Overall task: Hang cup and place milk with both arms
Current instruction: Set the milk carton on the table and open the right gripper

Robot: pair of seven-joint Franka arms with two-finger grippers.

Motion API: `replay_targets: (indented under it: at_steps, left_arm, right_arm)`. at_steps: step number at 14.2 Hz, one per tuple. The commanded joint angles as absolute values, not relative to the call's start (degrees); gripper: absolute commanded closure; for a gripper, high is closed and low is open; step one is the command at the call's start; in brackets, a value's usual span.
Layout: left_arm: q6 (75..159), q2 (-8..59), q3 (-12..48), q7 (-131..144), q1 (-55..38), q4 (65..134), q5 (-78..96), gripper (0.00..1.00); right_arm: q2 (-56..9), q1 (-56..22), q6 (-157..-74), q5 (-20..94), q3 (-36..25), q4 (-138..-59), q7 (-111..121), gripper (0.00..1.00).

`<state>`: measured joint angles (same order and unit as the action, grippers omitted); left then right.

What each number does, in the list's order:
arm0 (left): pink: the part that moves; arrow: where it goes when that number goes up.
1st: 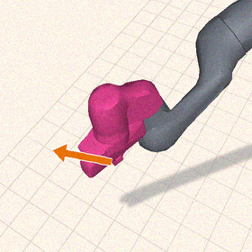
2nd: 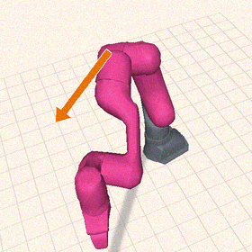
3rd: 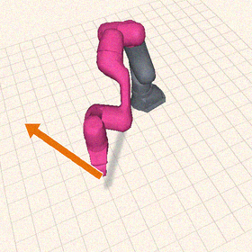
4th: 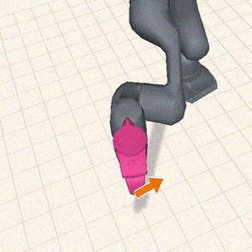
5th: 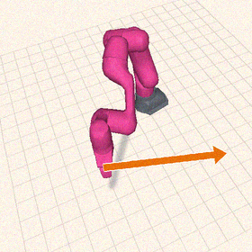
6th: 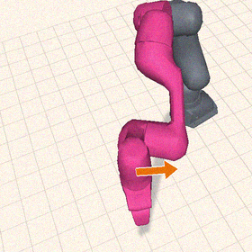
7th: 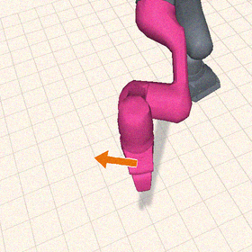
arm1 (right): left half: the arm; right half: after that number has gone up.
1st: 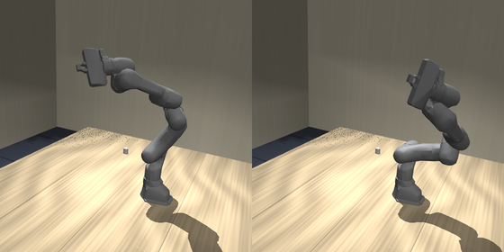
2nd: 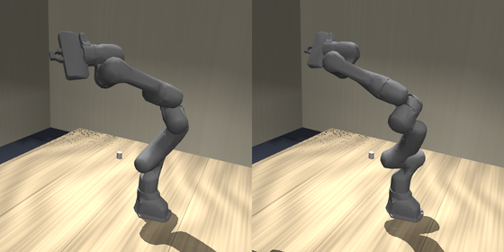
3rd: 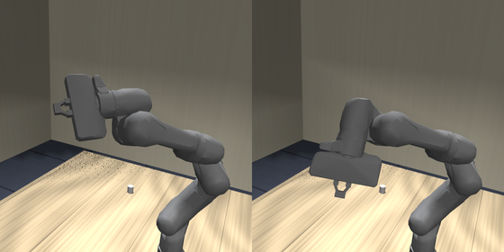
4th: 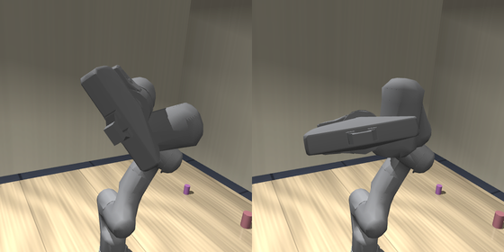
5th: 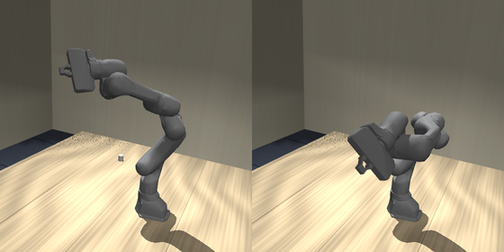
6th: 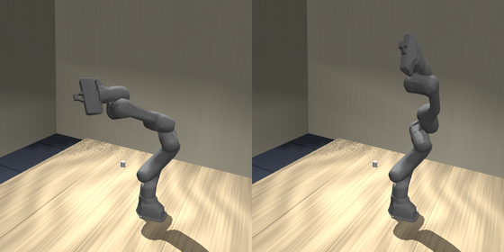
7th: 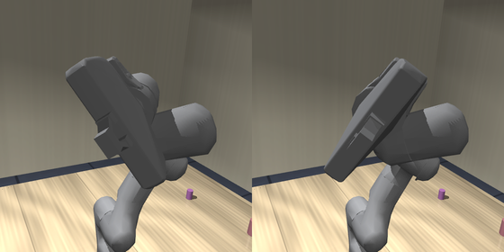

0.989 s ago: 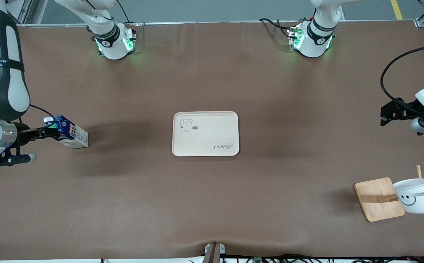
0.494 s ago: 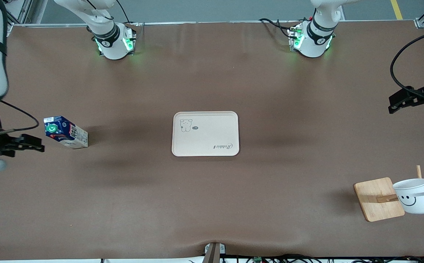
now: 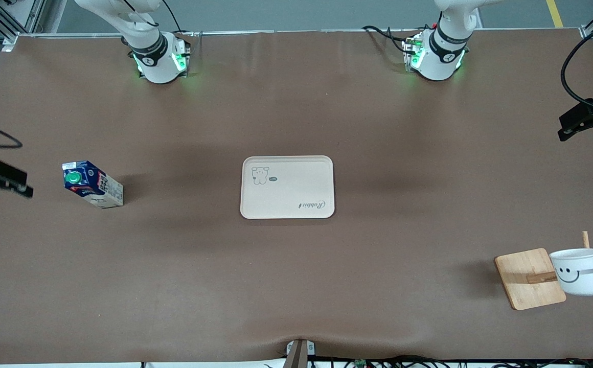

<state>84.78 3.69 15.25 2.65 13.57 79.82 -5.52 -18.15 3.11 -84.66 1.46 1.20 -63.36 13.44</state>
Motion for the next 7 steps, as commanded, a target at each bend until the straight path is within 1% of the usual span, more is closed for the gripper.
replay_targets:
  at_steps: [1,3,4,5,6,7]
  left_arm:
    - [84.64,0.1,12.42,2.99,11.63,83.48,-4.4,0.0]
    - [85.34,-2.62,3.91,3.16,2.68,87.17,-3.87,0.0]
    - [85.34,-3.51,2.48,3.34,1.33,88.06,-2.91,0.0]
    - [85.17,-4.39,2.29,3.69,0.97,88.85,-2.64,0.0]
    - [84.82,-5.87,2.02,5.69,0.18,89.9,-2.64,0.0]
    - [84.73,-6.67,1.93,8.5,-0.52,91.22,-2.64,0.0]
  right_arm:
    - [-11.1,3.6,-79.29,2.11,0.79,-68.18,13.36,0.0]
    - [-4.78,3.17,-79.19,1.67,0.7,-76.07,13.18,0.0]
    - [-0.83,3.25,-80.41,1.41,0.7,-81.51,13.1,0.0]
    - [2.69,3.6,-82.42,1.41,0.7,-86.61,13.1,0.0]
    - [5.16,3.95,-84.18,1.49,0.62,-91.01,13.01,0.0]
    - [6.23,4.39,-84.03,1.67,0.62,-92.88,13.01,0.0]
